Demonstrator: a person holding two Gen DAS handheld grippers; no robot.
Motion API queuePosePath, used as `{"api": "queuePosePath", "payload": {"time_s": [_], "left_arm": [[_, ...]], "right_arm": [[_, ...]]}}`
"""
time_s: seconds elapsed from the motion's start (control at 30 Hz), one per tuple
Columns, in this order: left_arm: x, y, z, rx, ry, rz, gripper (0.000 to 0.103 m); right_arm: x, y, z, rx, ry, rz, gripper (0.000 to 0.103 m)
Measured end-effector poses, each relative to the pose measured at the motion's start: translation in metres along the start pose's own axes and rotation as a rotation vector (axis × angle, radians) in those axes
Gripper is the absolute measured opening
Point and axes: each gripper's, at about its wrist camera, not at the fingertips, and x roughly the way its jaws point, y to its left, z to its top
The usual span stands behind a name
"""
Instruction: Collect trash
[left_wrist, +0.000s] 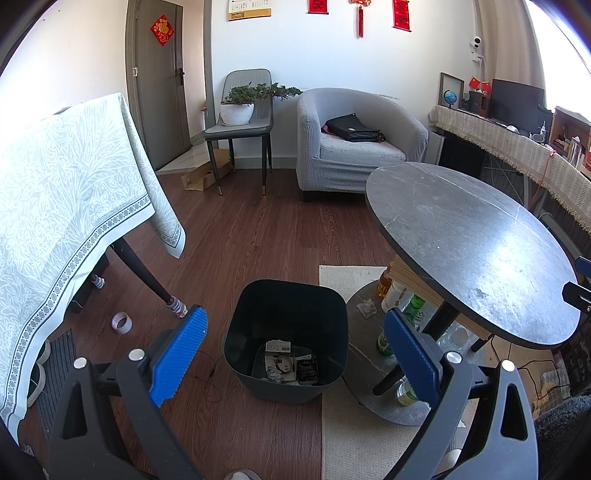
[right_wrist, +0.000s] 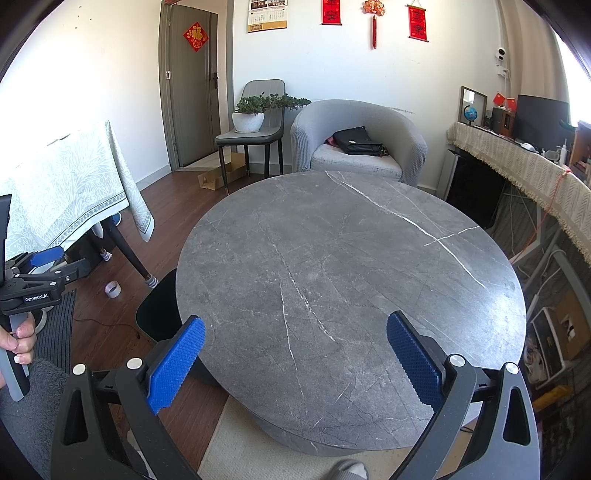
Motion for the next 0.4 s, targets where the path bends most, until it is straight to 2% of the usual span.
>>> {"api": "queuePosePath", "payload": {"time_s": [0.4], "left_arm": [[0.0019,0.0012,-0.0022,-0.009,0.004,-0.003,0.098]], "right_arm": [[0.0004,0.0005,-0.002,-0.004,0.001,-0.001,0.099]]}}
